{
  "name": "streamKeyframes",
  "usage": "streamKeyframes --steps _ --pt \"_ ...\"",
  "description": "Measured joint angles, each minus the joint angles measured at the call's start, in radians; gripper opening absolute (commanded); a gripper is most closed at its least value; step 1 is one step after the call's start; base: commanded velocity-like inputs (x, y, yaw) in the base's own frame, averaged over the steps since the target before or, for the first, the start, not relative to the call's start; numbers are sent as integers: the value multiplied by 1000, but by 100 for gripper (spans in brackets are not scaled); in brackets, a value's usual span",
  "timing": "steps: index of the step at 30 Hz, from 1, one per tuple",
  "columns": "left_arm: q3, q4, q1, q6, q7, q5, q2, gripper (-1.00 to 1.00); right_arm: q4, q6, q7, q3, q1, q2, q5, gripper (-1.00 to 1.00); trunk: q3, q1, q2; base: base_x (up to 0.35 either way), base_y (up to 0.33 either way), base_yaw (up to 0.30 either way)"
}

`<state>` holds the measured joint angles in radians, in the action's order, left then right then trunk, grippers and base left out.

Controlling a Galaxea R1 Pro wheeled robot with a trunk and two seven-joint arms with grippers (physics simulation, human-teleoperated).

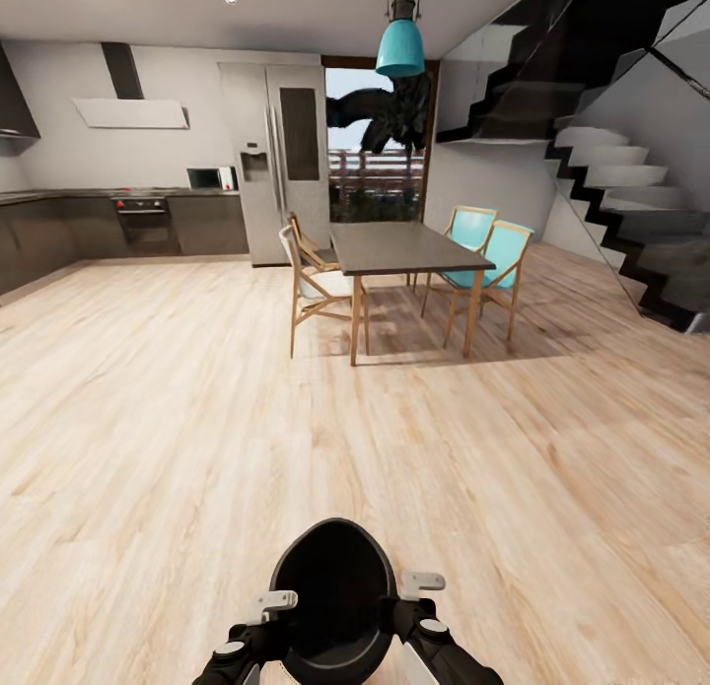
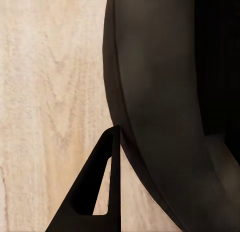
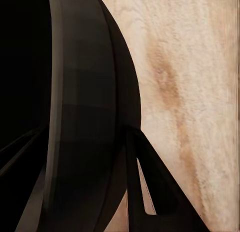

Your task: Place each of the two pumpkins and all three candles from the living room inside a cabinet in the living room (use any cabinet), then make sure every cabinet is closed, and position the cauldron so it is next to a table in the living room.

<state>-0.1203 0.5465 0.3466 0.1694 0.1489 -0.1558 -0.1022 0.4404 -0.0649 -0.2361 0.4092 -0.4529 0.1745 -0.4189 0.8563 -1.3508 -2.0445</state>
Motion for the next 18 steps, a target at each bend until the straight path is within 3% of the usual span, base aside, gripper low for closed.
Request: streamKeyframes --steps 18 --pt "0 0 0 0 0 0 0 -100 0 0 0 0 0 0 0 -100 21 0 0 21 0 -207"
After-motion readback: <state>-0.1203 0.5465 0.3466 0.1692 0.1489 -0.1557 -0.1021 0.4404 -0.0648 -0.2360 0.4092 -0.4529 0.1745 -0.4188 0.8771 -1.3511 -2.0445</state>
